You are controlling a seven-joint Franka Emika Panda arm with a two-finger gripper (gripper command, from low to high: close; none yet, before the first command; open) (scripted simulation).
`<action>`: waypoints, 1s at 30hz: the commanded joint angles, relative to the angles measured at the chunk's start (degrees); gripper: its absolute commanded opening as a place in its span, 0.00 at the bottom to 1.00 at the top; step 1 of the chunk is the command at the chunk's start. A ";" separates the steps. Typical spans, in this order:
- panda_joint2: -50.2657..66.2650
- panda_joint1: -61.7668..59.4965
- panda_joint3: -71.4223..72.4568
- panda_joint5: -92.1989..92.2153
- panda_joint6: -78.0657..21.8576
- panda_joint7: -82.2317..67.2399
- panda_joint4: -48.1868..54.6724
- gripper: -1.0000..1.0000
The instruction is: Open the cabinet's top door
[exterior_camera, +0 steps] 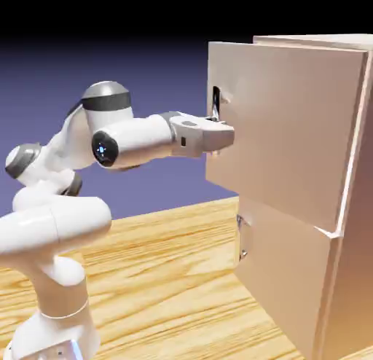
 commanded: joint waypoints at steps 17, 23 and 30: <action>28.99 -23.35 -14.43 -25.95 -40.77 -25.02 6.73 0.00; 41.45 -30.96 -12.75 -38.52 -49.76 -37.80 14.63 0.00; 55.99 -35.89 -8.92 -53.55 -53.24 -51.74 25.69 0.00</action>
